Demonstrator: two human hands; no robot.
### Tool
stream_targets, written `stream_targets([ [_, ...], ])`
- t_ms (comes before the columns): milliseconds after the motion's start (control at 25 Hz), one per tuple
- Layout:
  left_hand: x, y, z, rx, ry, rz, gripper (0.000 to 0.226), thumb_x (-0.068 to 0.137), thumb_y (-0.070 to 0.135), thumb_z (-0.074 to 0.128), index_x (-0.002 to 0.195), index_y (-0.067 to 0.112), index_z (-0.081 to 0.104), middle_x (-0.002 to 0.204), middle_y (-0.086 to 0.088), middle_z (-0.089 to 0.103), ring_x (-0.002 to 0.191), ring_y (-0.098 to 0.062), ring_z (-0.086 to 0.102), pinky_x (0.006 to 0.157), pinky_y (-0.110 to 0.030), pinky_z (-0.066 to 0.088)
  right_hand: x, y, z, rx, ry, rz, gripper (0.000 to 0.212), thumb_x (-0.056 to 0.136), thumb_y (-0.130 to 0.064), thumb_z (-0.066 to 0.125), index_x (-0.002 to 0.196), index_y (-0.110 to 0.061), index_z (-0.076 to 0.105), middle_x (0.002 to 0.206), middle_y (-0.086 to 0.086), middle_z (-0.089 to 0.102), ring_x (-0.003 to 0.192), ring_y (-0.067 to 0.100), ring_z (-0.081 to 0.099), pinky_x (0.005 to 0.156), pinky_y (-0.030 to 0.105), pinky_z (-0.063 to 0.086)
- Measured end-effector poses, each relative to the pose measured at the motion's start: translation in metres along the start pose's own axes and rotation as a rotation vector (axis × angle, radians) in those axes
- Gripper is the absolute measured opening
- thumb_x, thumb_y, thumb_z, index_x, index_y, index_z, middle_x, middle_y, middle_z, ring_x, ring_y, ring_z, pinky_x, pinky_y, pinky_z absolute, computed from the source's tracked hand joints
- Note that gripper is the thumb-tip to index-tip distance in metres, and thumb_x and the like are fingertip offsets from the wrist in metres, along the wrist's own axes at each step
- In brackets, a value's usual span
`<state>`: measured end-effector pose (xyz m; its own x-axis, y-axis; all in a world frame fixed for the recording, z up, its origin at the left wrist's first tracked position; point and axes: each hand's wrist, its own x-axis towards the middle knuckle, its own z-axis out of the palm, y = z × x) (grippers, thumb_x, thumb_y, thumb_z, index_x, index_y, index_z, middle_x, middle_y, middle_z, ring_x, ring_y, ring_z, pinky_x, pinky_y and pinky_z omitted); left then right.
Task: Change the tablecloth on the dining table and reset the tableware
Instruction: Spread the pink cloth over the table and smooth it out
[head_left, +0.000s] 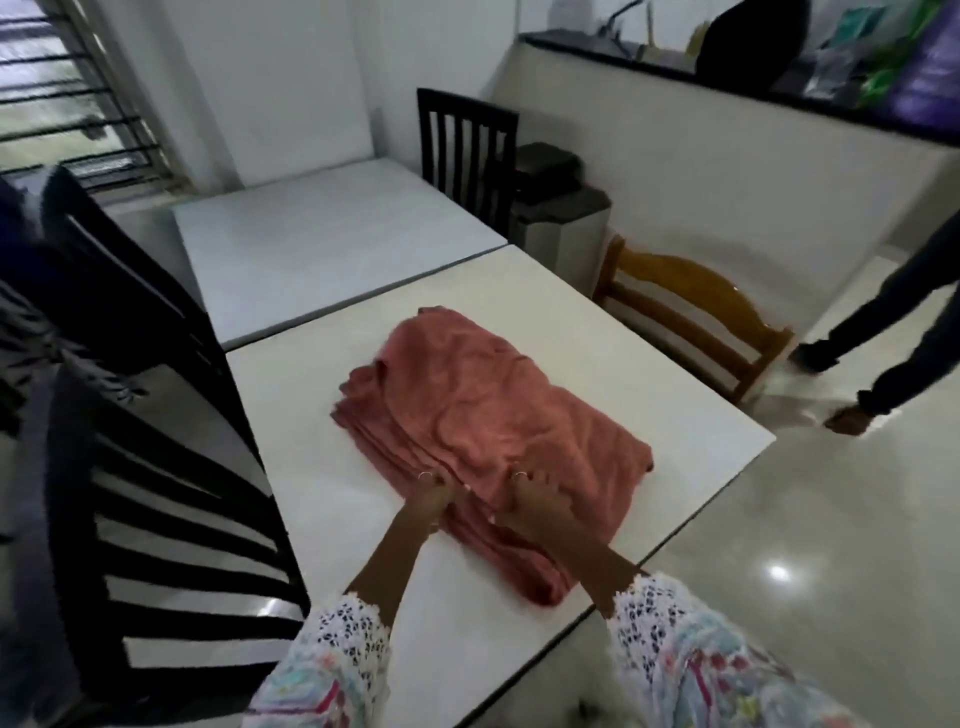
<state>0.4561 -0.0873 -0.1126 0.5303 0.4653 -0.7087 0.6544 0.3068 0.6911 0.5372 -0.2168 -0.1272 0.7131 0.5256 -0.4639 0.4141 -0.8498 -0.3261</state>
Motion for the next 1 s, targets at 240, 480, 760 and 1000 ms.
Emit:
stream_targets([
  [240, 0.039, -0.016, 0.050, -0.071, 0.449, -0.044, 0.084, 0.072, 0.071, 0.057, 0.121, 0.004, 0.058, 0.121, -0.015, 0.061, 0.112, -0.034, 0.058, 0.100, -0.039, 0.045, 0.051, 0.036, -0.038, 0.394, 0.097, -0.093, 0.030, 0.087, -0.002, 0.042, 0.113, 0.001, 0.056, 0.117, 0.017, 0.059, 0.111, 0.034, 0.055, 0.093, 0.035, 0.043],
  [480, 0.018, 0.043, 0.093, -0.079, 0.429, -0.040, 0.060, 0.077, 0.036, 0.062, 0.124, 0.001, 0.056, 0.132, -0.021, 0.054, 0.120, -0.036, 0.054, 0.103, -0.046, 0.044, 0.063, 0.050, -0.182, 0.828, -0.030, -0.142, 0.020, 0.091, -0.021, 0.054, 0.074, -0.012, 0.060, 0.072, 0.001, 0.058, 0.071, 0.019, 0.054, 0.058, 0.023, 0.039],
  [760, 0.005, 0.166, 0.066, 0.720, 0.834, 0.554, 0.037, 0.092, 0.010, 0.048, 0.129, 0.013, 0.053, 0.135, -0.009, 0.052, 0.132, -0.027, 0.042, 0.107, -0.035, 0.031, 0.071, 0.022, -0.263, 0.279, -0.160, -0.751, 0.024, 0.067, -0.009, 0.079, 0.087, -0.003, 0.066, 0.076, 0.001, 0.064, 0.071, 0.013, 0.059, 0.070, 0.026, 0.046],
  [1000, -0.032, 0.232, 0.001, 0.520, 0.976, 0.544, 0.019, 0.089, 0.008, 0.041, 0.092, 0.003, 0.058, 0.105, -0.021, 0.064, 0.101, -0.036, 0.059, 0.080, -0.035, 0.043, 0.100, 0.016, -0.254, -0.210, 0.416, -0.485, 0.030, 0.089, -0.013, 0.051, 0.119, -0.013, 0.050, 0.116, 0.010, 0.058, 0.105, 0.032, 0.058, 0.080, 0.034, 0.045],
])
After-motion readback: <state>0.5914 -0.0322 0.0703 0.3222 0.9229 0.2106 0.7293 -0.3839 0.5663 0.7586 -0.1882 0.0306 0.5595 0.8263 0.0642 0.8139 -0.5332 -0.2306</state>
